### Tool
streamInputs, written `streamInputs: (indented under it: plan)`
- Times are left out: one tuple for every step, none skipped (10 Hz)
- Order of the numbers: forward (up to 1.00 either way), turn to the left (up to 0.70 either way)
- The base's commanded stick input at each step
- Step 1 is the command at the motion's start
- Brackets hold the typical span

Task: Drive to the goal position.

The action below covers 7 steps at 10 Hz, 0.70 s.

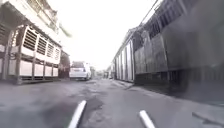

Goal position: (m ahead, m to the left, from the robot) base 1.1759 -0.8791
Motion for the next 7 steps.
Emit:
streamInputs:
  plan:
    - [0.85,-0.34]
    - [0.85,-0.31]
    - [0.85,-0.25]
    - [0.85,-0.19]
    - [0.85,-0.13]
    - [0.85,-0.06]
    - [0.85,0.0]
